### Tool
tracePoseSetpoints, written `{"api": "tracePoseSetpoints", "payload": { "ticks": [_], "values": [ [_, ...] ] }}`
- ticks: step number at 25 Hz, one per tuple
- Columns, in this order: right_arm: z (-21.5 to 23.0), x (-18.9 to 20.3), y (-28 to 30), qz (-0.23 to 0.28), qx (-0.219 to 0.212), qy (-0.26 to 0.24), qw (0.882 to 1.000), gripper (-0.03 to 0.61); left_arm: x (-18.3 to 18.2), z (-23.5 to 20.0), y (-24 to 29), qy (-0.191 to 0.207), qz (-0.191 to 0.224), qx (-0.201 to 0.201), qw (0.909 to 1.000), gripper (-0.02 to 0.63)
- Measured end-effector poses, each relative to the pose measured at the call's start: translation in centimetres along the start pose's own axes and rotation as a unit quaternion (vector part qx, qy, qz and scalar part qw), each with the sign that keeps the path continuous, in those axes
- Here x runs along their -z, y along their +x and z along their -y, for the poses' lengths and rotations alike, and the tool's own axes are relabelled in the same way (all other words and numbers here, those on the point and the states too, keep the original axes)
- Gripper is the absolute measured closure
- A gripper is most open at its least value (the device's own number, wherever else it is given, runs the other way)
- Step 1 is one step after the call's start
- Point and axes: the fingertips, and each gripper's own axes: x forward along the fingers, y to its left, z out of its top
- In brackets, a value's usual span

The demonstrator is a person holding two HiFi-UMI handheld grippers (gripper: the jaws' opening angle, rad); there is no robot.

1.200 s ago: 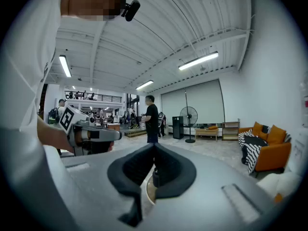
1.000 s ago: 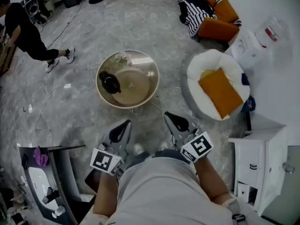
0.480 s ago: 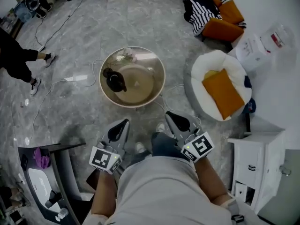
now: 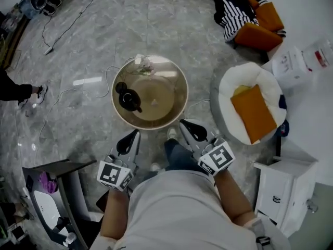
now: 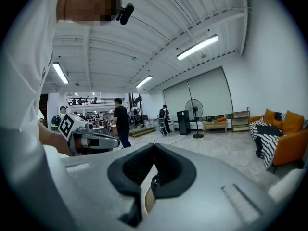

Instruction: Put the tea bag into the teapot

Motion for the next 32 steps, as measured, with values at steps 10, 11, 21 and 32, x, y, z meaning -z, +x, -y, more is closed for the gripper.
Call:
{"api": "tracePoseSetpoints", "payload": {
  "ticks": [10, 11, 21, 32],
  "values": [
    [9.1, 1.7, 6.6, -0.042, -0.077, 0.028, 0.996, 0.575, 0.0, -4.2, 7.7, -0.02, -0.037, -0.077, 0.9961, 0.606],
    [9.8, 2.4, 7.2, -0.05, -0.087, 0.031, 0.994, 0.575, 0.2, -4.5, 8.1, -0.025, -0.04, -0.087, 0.9951, 0.606],
    [12.2, 10.5, 15.0, -0.153, -0.158, 0.04, 0.975, 0.575, 2.6, -8.5, 8.5, -0.072, -0.071, -0.173, 0.9798, 0.606],
    [11.7, 22.6, 22.8, -0.269, -0.155, 0.023, 0.95, 0.566, 6.0, -14.5, 4.1, -0.113, -0.096, -0.22, 0.9643, 0.606]
  ]
}}
